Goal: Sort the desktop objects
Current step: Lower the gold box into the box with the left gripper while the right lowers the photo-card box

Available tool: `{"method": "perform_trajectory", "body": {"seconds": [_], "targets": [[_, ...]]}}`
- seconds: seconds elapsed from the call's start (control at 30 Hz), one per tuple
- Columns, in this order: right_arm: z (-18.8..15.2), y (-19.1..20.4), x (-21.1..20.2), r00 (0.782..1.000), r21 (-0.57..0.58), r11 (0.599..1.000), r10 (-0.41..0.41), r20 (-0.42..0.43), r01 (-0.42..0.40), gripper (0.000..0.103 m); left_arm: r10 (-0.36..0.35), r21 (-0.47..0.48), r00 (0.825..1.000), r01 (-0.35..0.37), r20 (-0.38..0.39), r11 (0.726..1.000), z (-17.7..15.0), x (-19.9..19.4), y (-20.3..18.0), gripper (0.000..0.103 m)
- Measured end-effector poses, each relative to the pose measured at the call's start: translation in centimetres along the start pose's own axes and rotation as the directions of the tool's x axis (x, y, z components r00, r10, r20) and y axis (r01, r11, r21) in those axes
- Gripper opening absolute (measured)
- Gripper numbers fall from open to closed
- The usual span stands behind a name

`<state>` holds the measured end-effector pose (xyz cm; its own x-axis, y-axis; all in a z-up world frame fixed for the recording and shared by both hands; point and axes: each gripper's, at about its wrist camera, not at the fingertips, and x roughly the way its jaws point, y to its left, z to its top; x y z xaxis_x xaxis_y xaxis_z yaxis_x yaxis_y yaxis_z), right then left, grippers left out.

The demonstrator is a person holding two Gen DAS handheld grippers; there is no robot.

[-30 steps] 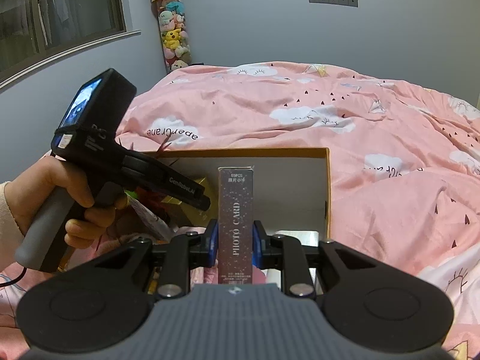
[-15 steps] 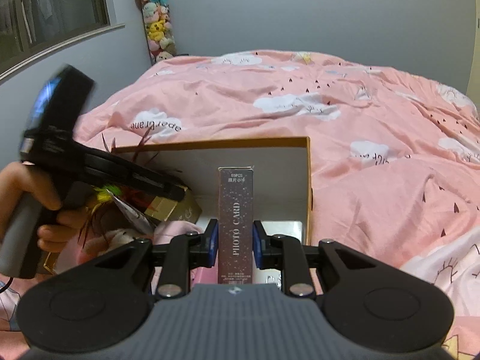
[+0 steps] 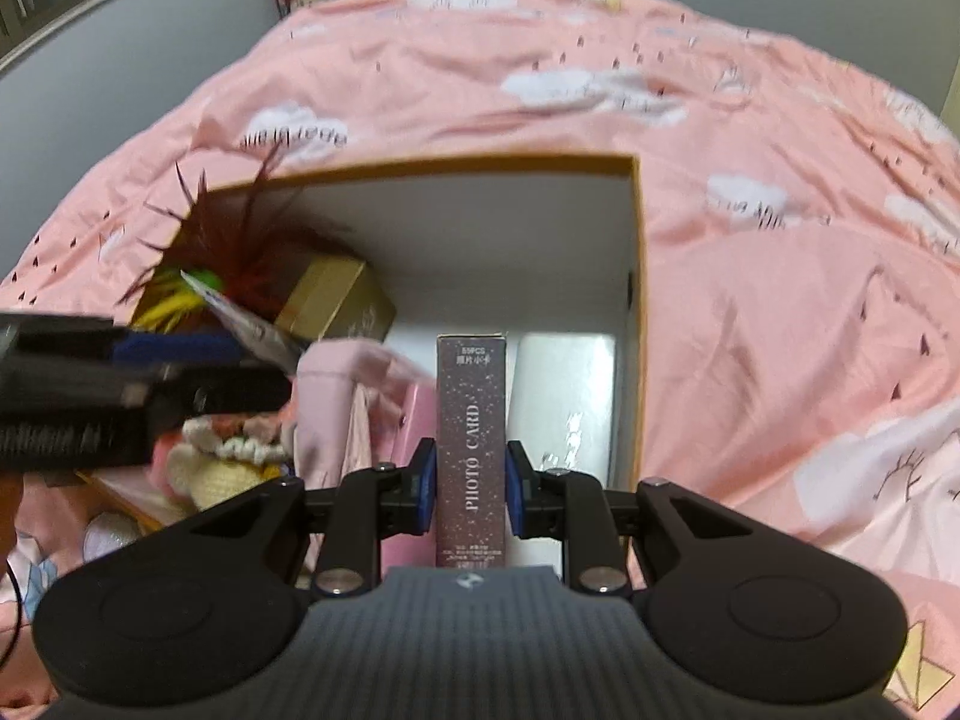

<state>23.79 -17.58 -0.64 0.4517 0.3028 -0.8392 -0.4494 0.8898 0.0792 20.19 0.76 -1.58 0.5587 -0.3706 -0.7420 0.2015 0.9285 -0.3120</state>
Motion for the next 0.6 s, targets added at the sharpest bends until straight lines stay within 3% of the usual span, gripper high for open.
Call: {"method": "perform_trajectory", "body": {"seconds": [0.37, 0.6], "targets": [[1.0, 0.5, 1.9, 0.993, -0.028, 0.999, -0.045, -0.109, 0.042, 0.024, -0.054, -0.016, 0.998, 0.053, -0.042, 0.998, -2.6, 1.2, 0.6, 0.045], [1.9, -0.5, 1.9, 0.986, 0.059, 0.997, 0.058, -0.158, -0.049, 0.024, -0.104, -0.052, 0.994, 0.102, -0.037, 0.993, -2.9, 1.6, 1.1, 0.041]]}}
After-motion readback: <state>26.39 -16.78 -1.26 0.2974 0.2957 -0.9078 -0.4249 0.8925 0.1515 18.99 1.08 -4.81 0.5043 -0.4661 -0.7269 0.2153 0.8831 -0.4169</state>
